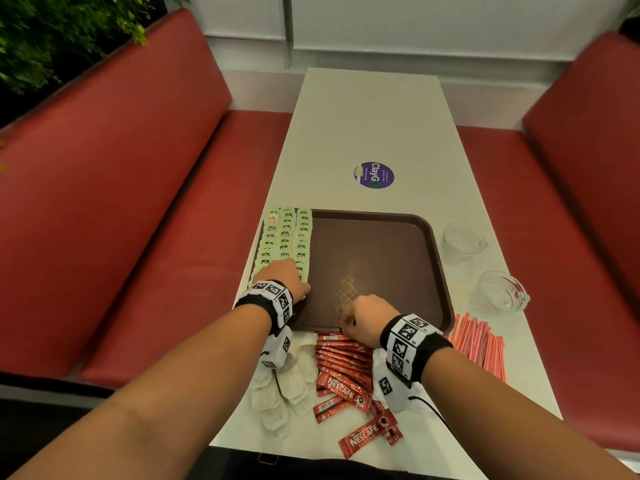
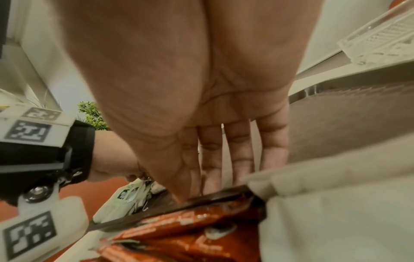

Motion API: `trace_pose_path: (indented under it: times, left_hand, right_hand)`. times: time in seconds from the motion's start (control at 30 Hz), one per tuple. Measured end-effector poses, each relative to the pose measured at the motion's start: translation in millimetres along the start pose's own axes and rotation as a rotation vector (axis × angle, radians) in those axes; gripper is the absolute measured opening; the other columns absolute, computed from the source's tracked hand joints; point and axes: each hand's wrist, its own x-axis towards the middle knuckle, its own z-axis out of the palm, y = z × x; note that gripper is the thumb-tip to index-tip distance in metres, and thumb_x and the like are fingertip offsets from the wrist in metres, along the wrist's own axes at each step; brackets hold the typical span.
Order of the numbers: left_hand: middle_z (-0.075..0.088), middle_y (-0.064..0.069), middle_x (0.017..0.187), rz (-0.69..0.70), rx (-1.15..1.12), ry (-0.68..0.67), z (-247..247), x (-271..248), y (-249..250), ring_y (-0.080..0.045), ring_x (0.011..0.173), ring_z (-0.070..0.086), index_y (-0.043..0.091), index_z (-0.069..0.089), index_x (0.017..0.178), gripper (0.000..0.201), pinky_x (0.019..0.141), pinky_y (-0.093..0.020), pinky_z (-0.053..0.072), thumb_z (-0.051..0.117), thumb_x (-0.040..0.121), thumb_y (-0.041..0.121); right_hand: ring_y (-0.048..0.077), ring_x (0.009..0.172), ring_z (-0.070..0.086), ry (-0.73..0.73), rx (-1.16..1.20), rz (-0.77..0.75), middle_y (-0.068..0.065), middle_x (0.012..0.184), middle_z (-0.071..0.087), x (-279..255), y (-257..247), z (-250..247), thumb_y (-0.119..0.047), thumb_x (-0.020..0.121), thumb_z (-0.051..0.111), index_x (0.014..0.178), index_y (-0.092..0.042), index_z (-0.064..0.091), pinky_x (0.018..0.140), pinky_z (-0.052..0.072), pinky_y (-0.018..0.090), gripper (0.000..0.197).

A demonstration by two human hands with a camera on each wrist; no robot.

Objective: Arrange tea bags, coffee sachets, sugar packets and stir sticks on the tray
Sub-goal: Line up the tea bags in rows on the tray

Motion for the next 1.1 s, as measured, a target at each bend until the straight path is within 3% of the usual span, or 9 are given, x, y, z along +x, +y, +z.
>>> trace_pose_path:
  times: [0.1, 0.2, 0.3, 0.4, 0.5, 0.63, 0.77, 0.9, 1.1]
  left_hand:
    - [0.059, 0.002, 0.084, 0.047, -0.071, 0.037, -11.0, -11.0, -6.4, -0.02, 0.078, 0.059, 0.021, 0.053, 0.096, 0.043, 0.067, -0.032, 0.05, 0.062, 0.085, 0.061]
    - [0.06, 0.007, 0.077, 0.156, -0.225, 0.098, -21.9, -33.9, -22.3, -0.013, 0.072, 0.057, 0.027, 0.053, 0.086, 0.03, 0.058, -0.028, 0.04, 0.059, 0.089, 0.056]
    - [0.062, 0.009, 0.075, 0.301, -0.298, 0.062, -24.5, -63.6, -45.3, -0.01, 0.071, 0.058, 0.029, 0.06, 0.081, 0.016, 0.065, -0.028, 0.044, 0.063, 0.092, 0.04]
    - [0.067, 0.015, 0.081, 0.389, -0.259, -0.029, -15.3, -91.3, -75.1, -0.002, 0.075, 0.059, 0.034, 0.067, 0.083, 0.007, 0.07, -0.022, 0.046, 0.069, 0.089, 0.03]
    - [0.065, 0.021, 0.092, 0.39, -0.186, -0.139, 2.3, -110.3, -101.7, -0.003, 0.081, 0.061, 0.036, 0.07, 0.094, 0.01, 0.076, -0.024, 0.05, 0.073, 0.085, 0.038]
    - [0.062, 0.018, 0.108, 0.397, -0.12, -0.22, 23.0, -126.9, -121.2, -0.004, 0.092, 0.058, 0.034, 0.07, 0.11, 0.031, 0.085, -0.028, 0.05, 0.076, 0.081, 0.045]
    - [0.063, 0.016, 0.109, 0.407, -0.129, -0.163, 32.6, -134.8, -125.9, -0.006, 0.091, 0.059, 0.032, 0.07, 0.11, 0.03, 0.085, -0.03, 0.05, 0.076, 0.082, 0.04]
    - [0.068, 0.014, 0.109, 0.372, -0.138, -0.117, 33.7, -137.2, -122.1, -0.006, 0.089, 0.061, 0.032, 0.072, 0.109, 0.022, 0.086, -0.029, 0.05, 0.07, 0.088, 0.039]
    - [0.073, 0.012, 0.103, 0.287, -0.157, -0.028, 25.2, -137.3, -114.5, -0.007, 0.092, 0.064, 0.036, 0.071, 0.114, 0.023, 0.085, -0.029, 0.052, 0.057, 0.097, 0.042]
  right_hand:
    - [0.018, 0.097, 0.067, -0.003, -0.036, -0.018, -0.005, 0.104, 0.072, -0.4, -3.3, -0.4, -0.031, 0.093, 0.061, 0.106, -0.023, 0.072, 0.084, 0.054, 0.03, 0.019]
    - [0.019, 0.101, 0.061, 0.052, -0.048, -0.102, -0.004, 0.106, 0.063, 0.4, -13.4, 5.0, -0.041, 0.089, 0.064, 0.109, -0.026, 0.065, 0.084, 0.051, 0.032, 0.025]
    - [0.02, 0.106, 0.054, 0.097, -0.056, -0.27, -0.003, 0.112, 0.059, -0.4, -29.5, 14.3, -0.043, 0.086, 0.068, 0.117, -0.026, 0.067, 0.092, 0.048, 0.035, 0.036]
    - [0.02, 0.111, 0.051, 0.017, -0.136, -0.419, -0.004, 0.124, 0.06, 0.6, -49.4, 21.6, -0.039, 0.085, 0.072, 0.116, -0.025, 0.069, 0.098, 0.043, 0.036, 0.034]
    - [0.021, 0.108, 0.051, -0.079, -0.24, -0.469, -0.008, 0.126, 0.062, 6.3, -62.7, 35.3, -0.043, 0.081, 0.074, 0.112, -0.03, 0.069, 0.098, 0.045, 0.045, 0.034]
    - [0.022, 0.114, 0.048, -0.147, -0.328, -0.467, -0.007, 0.129, 0.057, 6.7, -71.7, 47.0, -0.049, 0.079, 0.076, 0.119, -0.031, 0.067, 0.092, 0.042, 0.039, 0.045]
    - [0.021, 0.116, 0.044, -0.099, -0.442, -0.528, -0.006, 0.133, 0.052, -1.8, -79.8, 48.3, -0.05, 0.08, 0.076, 0.121, -0.023, 0.068, 0.093, 0.04, 0.04, 0.049]
    - [0.024, 0.116, 0.045, -0.069, -0.508, -0.537, -0.002, 0.132, 0.054, -6.3, -85.8, 49.5, -0.045, 0.088, 0.066, 0.121, -0.025, 0.068, 0.093, 0.04, 0.042, 0.038]
    - [0.024, 0.106, 0.054, 0.034, -0.369, -0.504, 0.0, 0.11, 0.067, -6.3, -81.2, 43.2, -0.035, 0.091, 0.055, 0.102, -0.019, 0.071, 0.09, 0.04, 0.041, 0.025]
